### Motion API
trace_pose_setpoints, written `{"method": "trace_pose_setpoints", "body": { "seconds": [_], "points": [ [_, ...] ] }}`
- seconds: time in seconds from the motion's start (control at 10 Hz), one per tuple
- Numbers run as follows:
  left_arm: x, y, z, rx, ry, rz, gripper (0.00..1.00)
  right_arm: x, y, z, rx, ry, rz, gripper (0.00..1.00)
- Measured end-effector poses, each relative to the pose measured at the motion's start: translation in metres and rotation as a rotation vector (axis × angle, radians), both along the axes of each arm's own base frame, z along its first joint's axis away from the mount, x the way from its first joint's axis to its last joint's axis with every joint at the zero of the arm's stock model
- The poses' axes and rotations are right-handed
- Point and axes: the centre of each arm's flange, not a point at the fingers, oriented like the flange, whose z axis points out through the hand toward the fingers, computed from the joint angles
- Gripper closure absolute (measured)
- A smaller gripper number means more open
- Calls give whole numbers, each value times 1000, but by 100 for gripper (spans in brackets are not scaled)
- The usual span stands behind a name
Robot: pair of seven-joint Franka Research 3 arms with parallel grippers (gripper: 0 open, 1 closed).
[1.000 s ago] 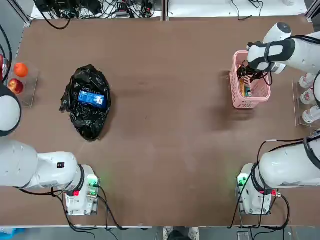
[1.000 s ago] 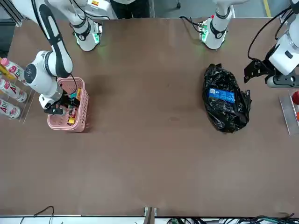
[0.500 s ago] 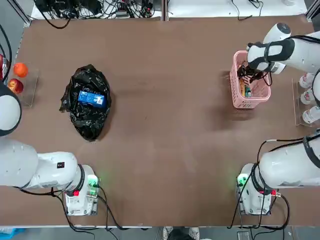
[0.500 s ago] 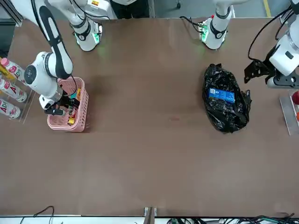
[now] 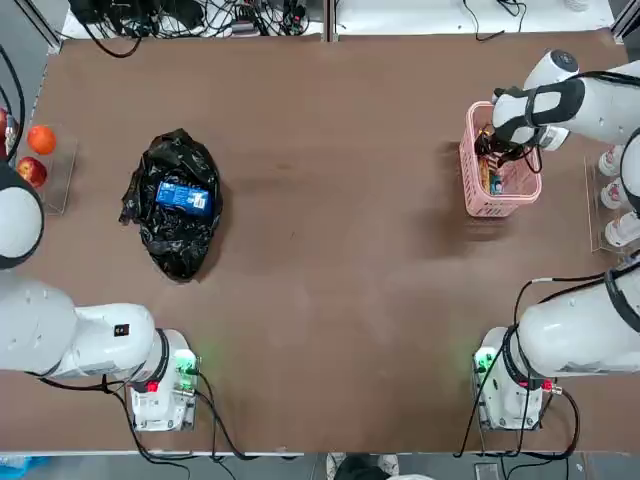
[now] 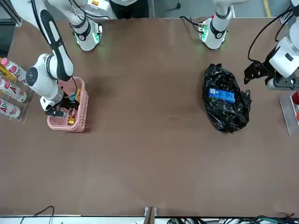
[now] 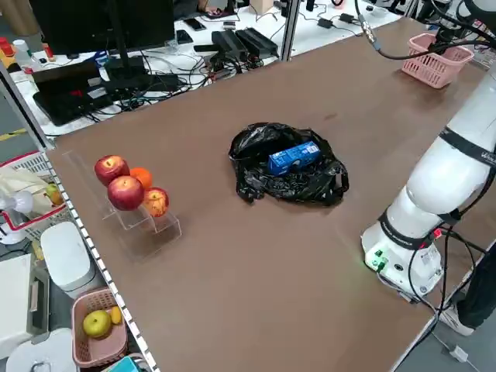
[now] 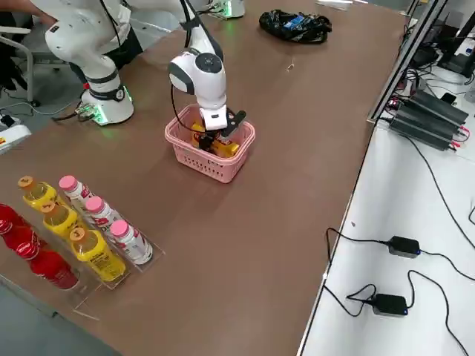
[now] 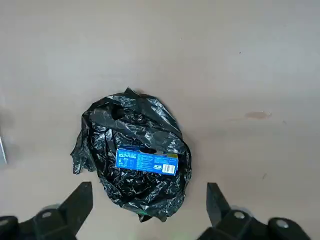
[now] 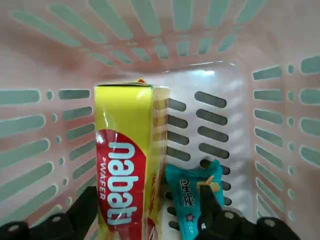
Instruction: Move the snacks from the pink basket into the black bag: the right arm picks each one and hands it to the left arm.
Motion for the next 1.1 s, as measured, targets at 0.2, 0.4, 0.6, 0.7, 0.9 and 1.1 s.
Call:
{"method": "trace_pose_setpoints", "body": {
  "seconds": [0.2,0.4,0.6,0.7,0.9,1.1],
  "points": [
    [0,0,-1,0,1,0,0,1,0,-2,-2,-4,0,14],
    [1,0,-1,0,2,1,0,2,0,-3,-2,-3,0,17],
    [1,1,4,-2,-9,3,0,2,0,-3,-2,-3,0,25],
    [2,2,9,-3,-20,6,0,2,0,-3,-2,-4,1,28],
    [2,6,11,-3,-21,25,0,2,1,-3,-2,-4,1,33],
    [2,6,10,-2,-17,84,0,2,1,-3,-2,-4,1,44]
  ]
}}
